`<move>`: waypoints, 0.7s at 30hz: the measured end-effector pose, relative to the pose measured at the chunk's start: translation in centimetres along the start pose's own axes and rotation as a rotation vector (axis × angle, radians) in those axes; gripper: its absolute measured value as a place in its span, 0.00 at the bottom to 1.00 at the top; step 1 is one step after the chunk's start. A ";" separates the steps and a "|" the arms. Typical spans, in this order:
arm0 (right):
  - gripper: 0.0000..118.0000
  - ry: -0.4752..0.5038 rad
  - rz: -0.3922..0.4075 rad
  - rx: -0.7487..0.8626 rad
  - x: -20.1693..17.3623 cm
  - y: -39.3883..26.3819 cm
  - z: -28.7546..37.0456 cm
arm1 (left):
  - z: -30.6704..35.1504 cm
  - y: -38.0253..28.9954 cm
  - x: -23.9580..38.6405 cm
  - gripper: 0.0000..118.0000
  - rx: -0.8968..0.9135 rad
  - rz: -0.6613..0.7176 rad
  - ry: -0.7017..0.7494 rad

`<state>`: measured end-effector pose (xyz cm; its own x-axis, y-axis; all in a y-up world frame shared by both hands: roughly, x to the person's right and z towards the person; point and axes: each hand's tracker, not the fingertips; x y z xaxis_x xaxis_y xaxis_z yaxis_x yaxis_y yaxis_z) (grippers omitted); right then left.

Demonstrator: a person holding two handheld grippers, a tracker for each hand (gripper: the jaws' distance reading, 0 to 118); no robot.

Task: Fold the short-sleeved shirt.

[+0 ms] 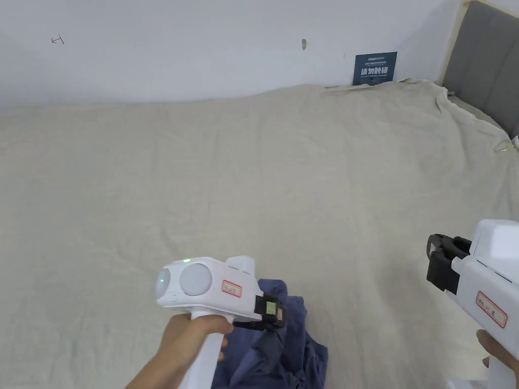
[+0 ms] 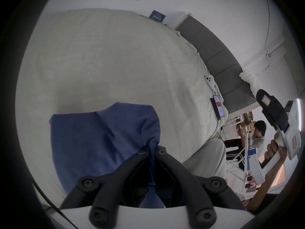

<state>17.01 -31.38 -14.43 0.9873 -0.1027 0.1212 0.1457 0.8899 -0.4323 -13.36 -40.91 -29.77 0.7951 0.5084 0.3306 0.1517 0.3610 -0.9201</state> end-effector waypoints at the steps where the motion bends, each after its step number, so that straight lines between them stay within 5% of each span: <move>1: 0.01 -0.001 -0.002 -0.002 0.1 0.0 0.0 | -0.9 -0.1 0.3 0.01 -0.006 0.003 0.003; 8: 0.01 -0.022 -0.007 -0.006 0.9 -0.2 0.3 | -5.0 -1.3 0.7 0.06 -0.041 -0.003 0.080; 10: 0.01 -0.025 -0.005 -0.008 0.9 -0.3 0.3 | -4.9 -1.6 1.1 0.23 -0.031 -0.009 0.088; 12: 0.01 -0.027 -0.005 -0.009 0.9 -0.3 0.3 | -4.5 -1.6 1.4 0.56 -0.026 -0.022 0.072; 15: 0.01 -0.027 -0.004 -0.007 0.8 -0.2 0.5 | -2.8 -1.8 2.2 0.85 0.037 -0.061 0.072; 21: 0.01 -0.023 -0.004 0.005 0.3 0.2 0.7 | 3.0 -1.9 2.0 0.90 0.237 -0.126 0.088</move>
<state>17.27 -30.89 -13.82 0.9851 -0.0959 0.1431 0.1489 0.8915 -0.4278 -13.86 -38.27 -26.70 0.8281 0.3818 0.4106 0.1198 0.5949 -0.7948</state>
